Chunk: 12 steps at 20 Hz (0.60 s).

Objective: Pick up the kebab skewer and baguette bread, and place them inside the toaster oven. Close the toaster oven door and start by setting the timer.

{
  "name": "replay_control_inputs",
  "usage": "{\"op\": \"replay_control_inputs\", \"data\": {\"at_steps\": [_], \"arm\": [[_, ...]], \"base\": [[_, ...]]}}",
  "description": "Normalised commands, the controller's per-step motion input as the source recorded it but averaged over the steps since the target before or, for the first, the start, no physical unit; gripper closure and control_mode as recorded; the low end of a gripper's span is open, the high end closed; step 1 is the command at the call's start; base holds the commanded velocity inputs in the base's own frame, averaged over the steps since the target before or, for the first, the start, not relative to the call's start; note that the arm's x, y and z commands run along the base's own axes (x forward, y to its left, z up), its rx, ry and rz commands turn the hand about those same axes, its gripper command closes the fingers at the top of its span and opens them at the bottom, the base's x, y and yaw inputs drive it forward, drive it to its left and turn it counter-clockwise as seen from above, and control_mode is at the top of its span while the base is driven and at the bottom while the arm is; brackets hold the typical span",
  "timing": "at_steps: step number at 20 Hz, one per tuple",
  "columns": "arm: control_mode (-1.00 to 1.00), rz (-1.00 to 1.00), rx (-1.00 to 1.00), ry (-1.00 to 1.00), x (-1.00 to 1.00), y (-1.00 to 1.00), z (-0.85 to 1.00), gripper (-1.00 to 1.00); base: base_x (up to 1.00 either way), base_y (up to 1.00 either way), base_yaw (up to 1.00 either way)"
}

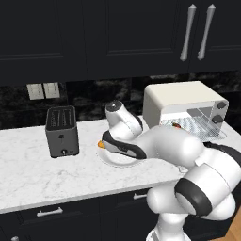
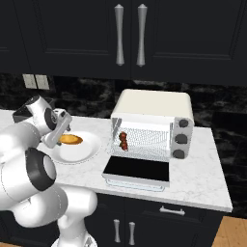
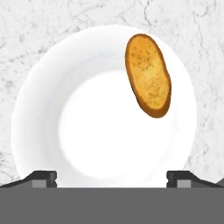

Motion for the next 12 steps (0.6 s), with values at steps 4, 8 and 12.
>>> {"op": "replay_control_inputs", "data": {"at_steps": [4,8,12], "arm": [[-1.00,0.07,0.01,0.04,0.01,0.04,-0.25,-1.00],[-1.00,0.05,0.00,0.02,0.09,0.11,-0.22,-1.00],[-1.00,0.04,0.00,0.00,0.28,0.19,-0.06,-1.00]], "base": [[0.00,0.00,0.00],[0.00,0.00,0.00],[0.00,0.00,0.00]]}}
